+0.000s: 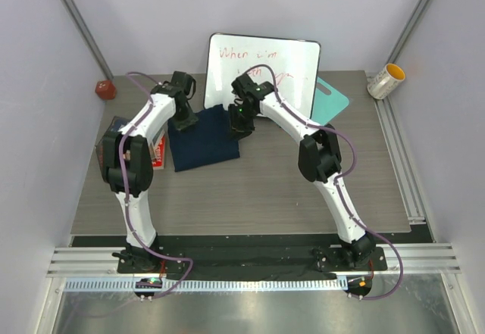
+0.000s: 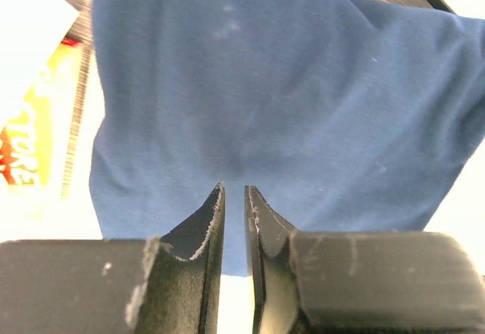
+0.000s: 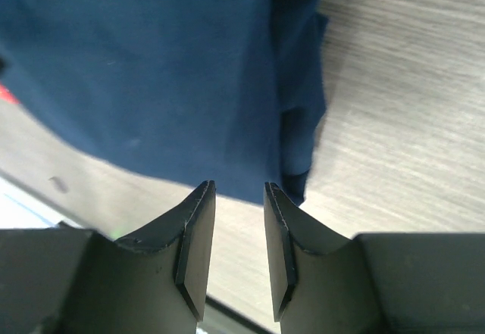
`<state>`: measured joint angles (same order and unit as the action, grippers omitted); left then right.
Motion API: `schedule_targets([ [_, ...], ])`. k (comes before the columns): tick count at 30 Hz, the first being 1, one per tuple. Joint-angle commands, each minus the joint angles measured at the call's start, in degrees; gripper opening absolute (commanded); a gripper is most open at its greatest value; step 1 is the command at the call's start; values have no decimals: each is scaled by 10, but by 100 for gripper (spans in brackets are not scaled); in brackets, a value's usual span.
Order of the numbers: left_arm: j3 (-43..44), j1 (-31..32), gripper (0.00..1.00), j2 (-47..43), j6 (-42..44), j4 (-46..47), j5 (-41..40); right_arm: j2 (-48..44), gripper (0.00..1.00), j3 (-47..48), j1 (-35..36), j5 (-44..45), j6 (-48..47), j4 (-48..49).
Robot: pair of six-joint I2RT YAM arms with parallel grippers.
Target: Fold and stack the t-shirts
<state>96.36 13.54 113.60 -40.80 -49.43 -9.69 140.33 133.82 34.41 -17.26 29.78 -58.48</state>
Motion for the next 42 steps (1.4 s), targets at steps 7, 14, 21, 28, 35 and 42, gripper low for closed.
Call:
schedule_targets([
  [7,-23,-2,9,7,16,-4,24,25,38,14,6,45,-28,11],
  [14,-47,10,7,42,10,-9,24,34,37,0,8,63,-42,-14],
  [21,-93,33,1,39,-5,-7,13,16,37,-57,16,67,-53,-23],
  [28,-153,68,1,30,-4,10,-3,-37,36,-146,38,78,-63,-21],
  [35,-227,143,1,-14,-16,17,-20,-129,36,-266,63,102,-46,1],
  [42,-282,232,2,-58,-53,17,-19,-257,36,-392,67,110,-11,42],
])
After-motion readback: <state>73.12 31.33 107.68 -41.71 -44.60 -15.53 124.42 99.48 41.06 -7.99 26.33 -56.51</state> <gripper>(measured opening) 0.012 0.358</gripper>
